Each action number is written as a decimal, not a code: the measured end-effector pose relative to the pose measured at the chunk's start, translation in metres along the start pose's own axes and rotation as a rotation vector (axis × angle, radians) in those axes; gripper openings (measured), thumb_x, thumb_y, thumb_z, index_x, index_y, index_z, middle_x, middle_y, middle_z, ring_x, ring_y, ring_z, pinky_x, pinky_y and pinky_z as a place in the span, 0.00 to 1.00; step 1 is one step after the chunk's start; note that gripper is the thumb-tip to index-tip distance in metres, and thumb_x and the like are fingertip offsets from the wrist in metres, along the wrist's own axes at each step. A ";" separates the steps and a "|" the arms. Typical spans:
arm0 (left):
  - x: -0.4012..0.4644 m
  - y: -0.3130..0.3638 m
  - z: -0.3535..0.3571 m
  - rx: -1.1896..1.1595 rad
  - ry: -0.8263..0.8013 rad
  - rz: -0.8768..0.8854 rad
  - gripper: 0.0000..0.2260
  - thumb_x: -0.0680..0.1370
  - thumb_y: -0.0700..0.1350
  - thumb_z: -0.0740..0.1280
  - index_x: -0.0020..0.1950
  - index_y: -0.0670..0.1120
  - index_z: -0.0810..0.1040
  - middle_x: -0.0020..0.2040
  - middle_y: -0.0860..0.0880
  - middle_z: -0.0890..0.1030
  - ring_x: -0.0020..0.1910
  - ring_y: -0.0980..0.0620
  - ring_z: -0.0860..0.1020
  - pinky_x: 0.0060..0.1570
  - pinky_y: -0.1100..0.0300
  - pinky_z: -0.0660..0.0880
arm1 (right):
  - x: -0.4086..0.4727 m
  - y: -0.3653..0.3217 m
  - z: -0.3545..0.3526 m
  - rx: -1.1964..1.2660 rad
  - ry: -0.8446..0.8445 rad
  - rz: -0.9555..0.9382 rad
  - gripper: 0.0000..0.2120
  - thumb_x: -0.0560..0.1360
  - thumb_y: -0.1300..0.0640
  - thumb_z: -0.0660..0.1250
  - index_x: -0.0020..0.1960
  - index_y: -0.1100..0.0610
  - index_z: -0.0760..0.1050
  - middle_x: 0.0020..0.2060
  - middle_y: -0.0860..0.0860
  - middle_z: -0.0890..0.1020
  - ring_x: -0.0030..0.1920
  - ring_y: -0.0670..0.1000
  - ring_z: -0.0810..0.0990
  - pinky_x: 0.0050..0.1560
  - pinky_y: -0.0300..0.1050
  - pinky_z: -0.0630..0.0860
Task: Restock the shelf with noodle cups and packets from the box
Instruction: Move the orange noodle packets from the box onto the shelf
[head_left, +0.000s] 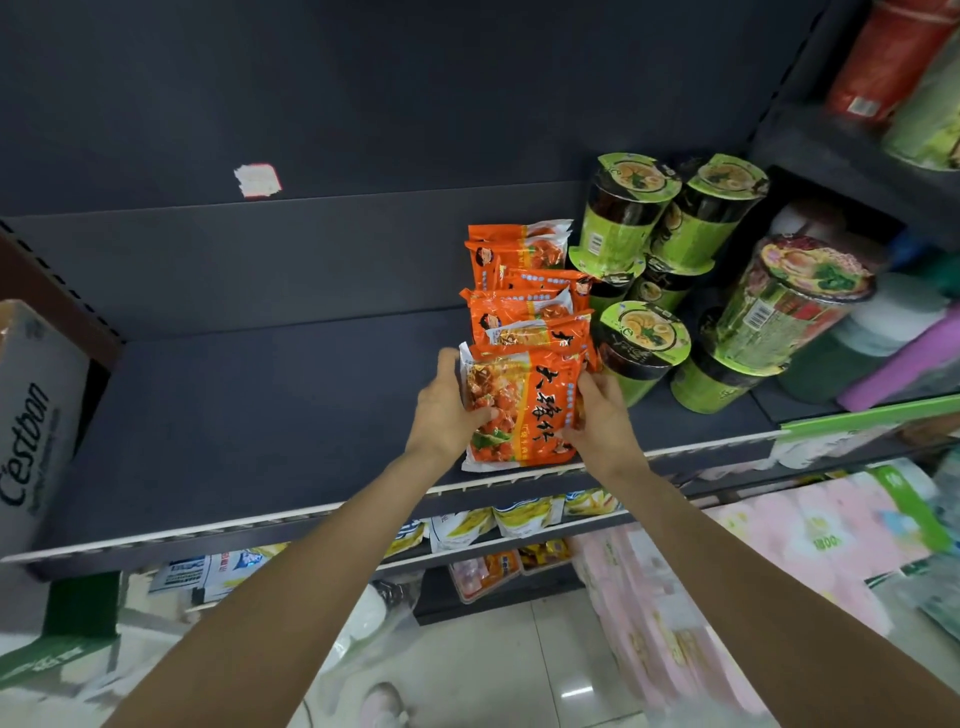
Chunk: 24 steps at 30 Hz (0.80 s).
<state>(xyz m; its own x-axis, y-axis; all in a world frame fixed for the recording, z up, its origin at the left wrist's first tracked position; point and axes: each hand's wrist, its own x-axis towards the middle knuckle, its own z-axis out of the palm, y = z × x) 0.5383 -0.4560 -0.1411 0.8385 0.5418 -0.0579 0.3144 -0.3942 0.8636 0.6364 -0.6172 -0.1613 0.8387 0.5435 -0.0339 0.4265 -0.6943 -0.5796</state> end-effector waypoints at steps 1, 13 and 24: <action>0.001 0.000 0.002 -0.004 0.011 -0.005 0.24 0.71 0.38 0.73 0.59 0.47 0.62 0.50 0.48 0.78 0.47 0.51 0.77 0.40 0.64 0.75 | 0.001 -0.001 0.000 0.007 0.010 0.008 0.35 0.70 0.67 0.72 0.72 0.61 0.60 0.66 0.56 0.63 0.66 0.54 0.67 0.69 0.46 0.66; -0.008 0.014 0.029 0.143 -0.083 -0.054 0.33 0.70 0.43 0.75 0.68 0.50 0.58 0.63 0.43 0.69 0.62 0.43 0.72 0.58 0.47 0.72 | -0.012 0.009 -0.012 0.174 0.153 0.083 0.43 0.65 0.65 0.76 0.72 0.57 0.56 0.65 0.56 0.66 0.66 0.56 0.66 0.62 0.49 0.69; -0.037 0.033 -0.018 0.478 0.144 0.227 0.15 0.77 0.46 0.65 0.64 0.48 0.68 0.58 0.47 0.76 0.58 0.48 0.73 0.49 0.52 0.73 | -0.034 -0.043 -0.025 0.025 0.185 -0.311 0.19 0.74 0.64 0.67 0.64 0.57 0.72 0.59 0.54 0.71 0.62 0.54 0.71 0.60 0.52 0.73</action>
<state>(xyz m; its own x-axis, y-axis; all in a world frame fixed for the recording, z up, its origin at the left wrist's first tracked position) 0.5096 -0.4759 -0.1010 0.8502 0.4864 0.2015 0.3276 -0.7884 0.5207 0.5980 -0.6170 -0.1150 0.7178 0.6313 0.2937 0.6648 -0.4962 -0.5585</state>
